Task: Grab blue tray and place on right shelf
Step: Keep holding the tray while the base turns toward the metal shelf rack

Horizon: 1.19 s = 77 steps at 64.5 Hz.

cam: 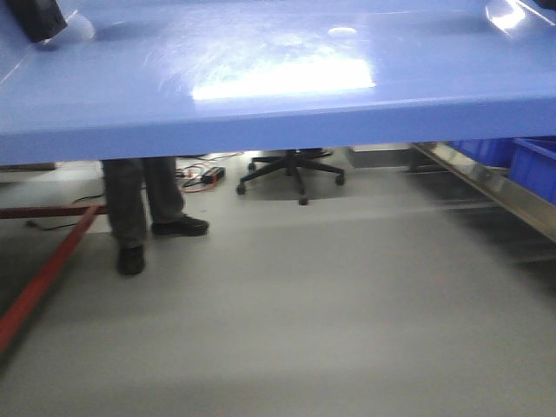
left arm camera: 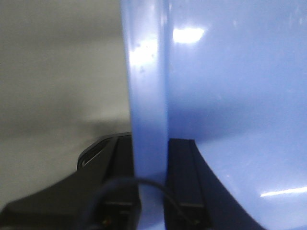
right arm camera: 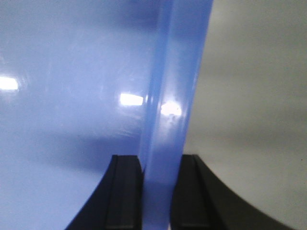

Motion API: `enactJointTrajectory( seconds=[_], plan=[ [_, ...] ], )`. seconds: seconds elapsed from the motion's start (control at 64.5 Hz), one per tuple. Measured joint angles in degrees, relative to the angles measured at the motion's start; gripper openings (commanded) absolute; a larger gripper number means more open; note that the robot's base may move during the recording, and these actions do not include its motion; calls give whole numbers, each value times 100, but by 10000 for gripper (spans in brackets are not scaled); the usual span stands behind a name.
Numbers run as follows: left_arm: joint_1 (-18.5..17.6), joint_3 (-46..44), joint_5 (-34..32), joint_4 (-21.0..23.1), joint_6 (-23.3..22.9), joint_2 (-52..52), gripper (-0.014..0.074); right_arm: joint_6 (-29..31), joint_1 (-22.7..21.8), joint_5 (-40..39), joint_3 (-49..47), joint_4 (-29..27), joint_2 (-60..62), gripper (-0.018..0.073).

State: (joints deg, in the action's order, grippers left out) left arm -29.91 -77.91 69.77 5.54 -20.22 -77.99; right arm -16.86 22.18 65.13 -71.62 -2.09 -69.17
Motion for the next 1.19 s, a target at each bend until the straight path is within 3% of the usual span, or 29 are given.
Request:
enactJointTrajectory(
  seconds=[1.195],
  plan=[
    [0,0,0,12,0,0,-48,0,0,0,0,0,0,57]
  ],
)
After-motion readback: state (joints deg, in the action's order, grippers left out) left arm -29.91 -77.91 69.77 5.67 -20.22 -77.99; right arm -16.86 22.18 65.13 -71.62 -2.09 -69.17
